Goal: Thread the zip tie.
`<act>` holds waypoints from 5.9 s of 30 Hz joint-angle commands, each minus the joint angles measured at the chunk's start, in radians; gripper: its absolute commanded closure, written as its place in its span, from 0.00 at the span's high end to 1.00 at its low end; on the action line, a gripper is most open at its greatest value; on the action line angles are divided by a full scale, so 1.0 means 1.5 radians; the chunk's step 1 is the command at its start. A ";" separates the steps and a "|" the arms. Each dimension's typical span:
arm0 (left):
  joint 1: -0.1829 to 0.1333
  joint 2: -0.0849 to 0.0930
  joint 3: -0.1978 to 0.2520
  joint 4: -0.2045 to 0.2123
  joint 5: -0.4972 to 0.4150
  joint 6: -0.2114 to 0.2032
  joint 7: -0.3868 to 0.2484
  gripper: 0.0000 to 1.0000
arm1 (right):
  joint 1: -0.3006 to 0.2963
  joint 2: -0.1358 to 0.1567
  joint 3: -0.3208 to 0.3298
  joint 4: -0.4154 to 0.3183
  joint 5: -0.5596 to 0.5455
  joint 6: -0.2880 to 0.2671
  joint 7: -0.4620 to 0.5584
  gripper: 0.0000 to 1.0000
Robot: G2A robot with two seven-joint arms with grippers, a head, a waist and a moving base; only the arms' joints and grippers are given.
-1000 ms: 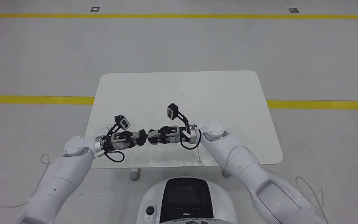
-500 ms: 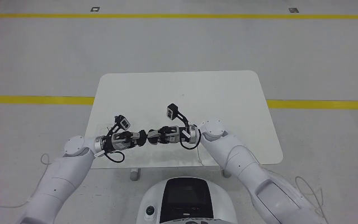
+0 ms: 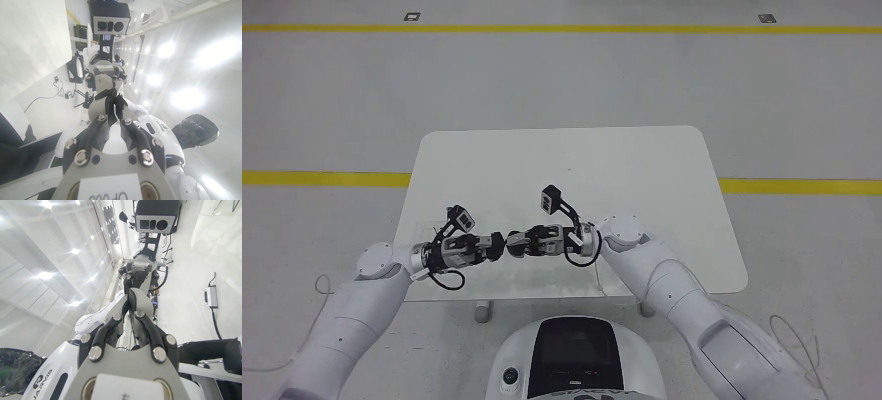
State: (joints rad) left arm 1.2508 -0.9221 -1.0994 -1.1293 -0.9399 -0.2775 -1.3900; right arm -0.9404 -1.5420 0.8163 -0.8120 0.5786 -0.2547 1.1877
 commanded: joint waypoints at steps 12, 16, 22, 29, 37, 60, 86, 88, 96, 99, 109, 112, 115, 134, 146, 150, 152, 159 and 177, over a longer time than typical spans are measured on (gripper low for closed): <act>0.003 0.004 -0.029 0.013 -0.046 -0.004 0.000 1.00 | -0.002 0.001 0.002 0.001 -0.012 -0.007 -0.009 0.00; 0.008 0.007 -0.046 0.017 -0.065 -0.006 0.000 1.00 | -0.003 0.002 0.000 -0.002 -0.024 -0.017 -0.009 0.00; 0.008 0.007 -0.046 0.017 -0.065 -0.006 0.000 1.00 | -0.003 0.002 0.000 -0.003 -0.025 -0.020 -0.009 0.00; 0.000 0.014 -0.071 0.011 -0.027 0.015 0.063 1.00 | -0.003 0.013 -0.013 -0.052 -0.166 -0.020 -0.107 0.00; 0.025 0.045 -0.171 -0.018 0.059 0.061 0.154 1.00 | -0.032 0.033 -0.016 -0.131 -0.306 0.043 -0.179 0.00; 0.020 0.087 -0.244 -0.105 0.404 0.092 0.196 1.00 | -0.033 0.034 -0.025 -0.150 -0.338 0.067 -0.186 0.00; 0.020 0.088 -0.244 -0.106 0.405 0.092 0.196 1.00 | -0.033 0.034 -0.025 -0.150 -0.338 0.067 -0.186 0.00; 0.020 0.087 -0.243 -0.106 0.411 0.098 0.207 1.00 | -0.033 0.034 -0.025 -0.150 -0.338 0.067 -0.186 0.00; 0.042 0.105 -0.256 -0.207 0.599 0.303 0.261 1.00 | -0.033 0.034 -0.025 -0.150 -0.338 0.067 -0.186 0.00; 0.047 0.107 -0.251 -0.245 0.661 0.398 0.306 1.00 | -0.033 0.034 -0.025 -0.150 -0.338 0.067 -0.186 0.00; 0.045 0.110 -0.239 -0.251 0.699 0.412 0.288 1.00 | -0.033 0.034 -0.025 -0.150 -0.338 0.067 -0.186 0.00; 0.048 0.110 -0.228 -0.247 0.730 0.412 0.305 1.00 | -0.033 0.034 -0.025 -0.150 -0.338 0.067 -0.186 0.00; 0.025 0.108 -0.197 -0.217 0.809 0.412 0.289 1.00 | -0.033 0.034 -0.025 -0.150 -0.338 0.067 -0.186 0.00; -0.042 0.079 -0.108 -0.154 0.957 0.412 0.219 1.00 | -0.033 0.034 -0.025 -0.150 -0.338 0.067 -0.186 0.00; -0.031 0.076 -0.093 -0.179 1.029 0.412 0.220 1.00 | -0.033 0.034 -0.025 -0.150 -0.338 0.067 -0.186 0.00; -0.033 0.071 -0.098 -0.173 1.071 0.412 0.207 1.00 | -0.033 0.034 -0.025 -0.150 -0.338 0.067 -0.186 0.00; -0.033 0.071 -0.098 -0.173 1.071 0.412 0.207 1.00 | -0.033 0.034 -0.025 -0.150 -0.338 0.067 -0.186 0.00; -0.027 0.069 -0.091 -0.188 1.087 0.412 0.216 1.00 | -0.033 0.034 -0.025 -0.150 -0.338 0.067 -0.186 0.00; -0.037 0.034 -0.139 -0.196 1.146 0.412 0.105 1.00 | -0.033 0.034 -0.025 -0.150 -0.338 0.067 -0.186 0.00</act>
State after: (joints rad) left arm 1.1946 -0.8710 -1.3081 -1.4224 0.7810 0.3400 -1.2335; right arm -0.9896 -1.4907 0.7785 -1.0374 0.0719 -0.1544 0.9087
